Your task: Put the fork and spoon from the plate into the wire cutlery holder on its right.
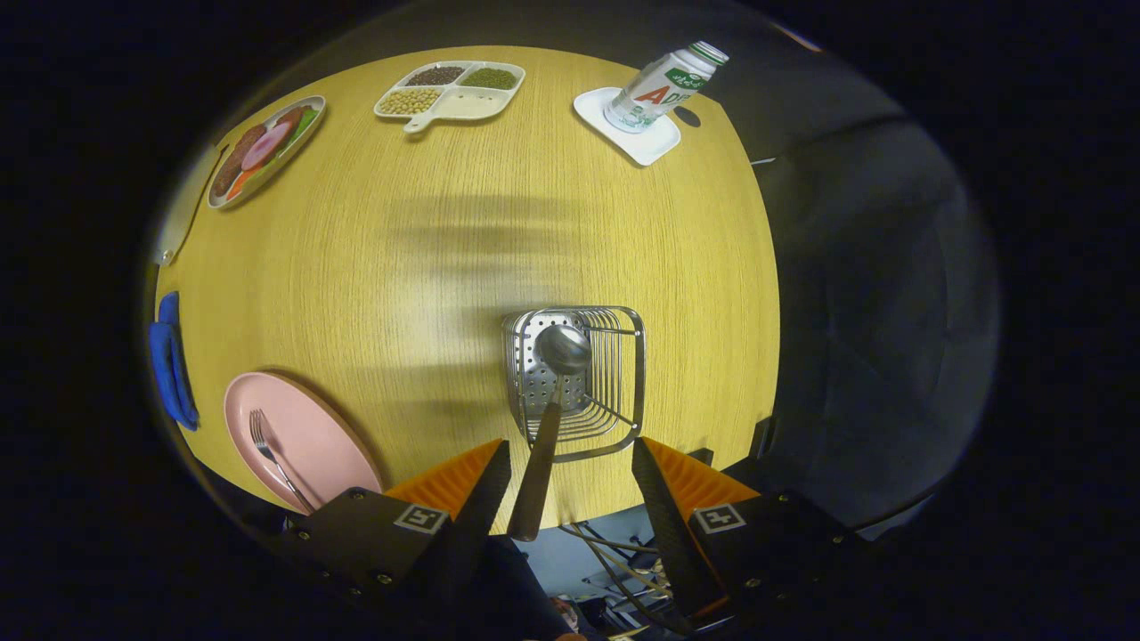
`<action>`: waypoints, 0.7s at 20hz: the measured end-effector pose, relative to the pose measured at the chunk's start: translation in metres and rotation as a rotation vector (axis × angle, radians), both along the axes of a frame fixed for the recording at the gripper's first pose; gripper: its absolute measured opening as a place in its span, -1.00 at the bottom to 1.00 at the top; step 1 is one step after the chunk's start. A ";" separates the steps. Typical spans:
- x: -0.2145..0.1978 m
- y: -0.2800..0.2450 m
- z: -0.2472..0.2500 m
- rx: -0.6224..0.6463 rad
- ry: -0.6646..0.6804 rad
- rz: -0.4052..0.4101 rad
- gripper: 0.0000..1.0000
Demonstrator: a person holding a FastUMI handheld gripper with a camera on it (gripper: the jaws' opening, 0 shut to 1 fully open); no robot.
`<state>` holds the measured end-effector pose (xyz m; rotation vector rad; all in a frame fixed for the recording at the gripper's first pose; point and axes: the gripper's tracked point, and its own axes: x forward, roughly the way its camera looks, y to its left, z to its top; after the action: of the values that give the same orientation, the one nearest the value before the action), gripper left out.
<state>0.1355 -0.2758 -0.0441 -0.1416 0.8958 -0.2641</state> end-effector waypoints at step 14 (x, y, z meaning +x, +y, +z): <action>-0.021 0.061 0.030 -0.077 -0.104 0.035 0.70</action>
<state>0.1142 -0.2151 -0.0138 -0.2133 0.7796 -0.2711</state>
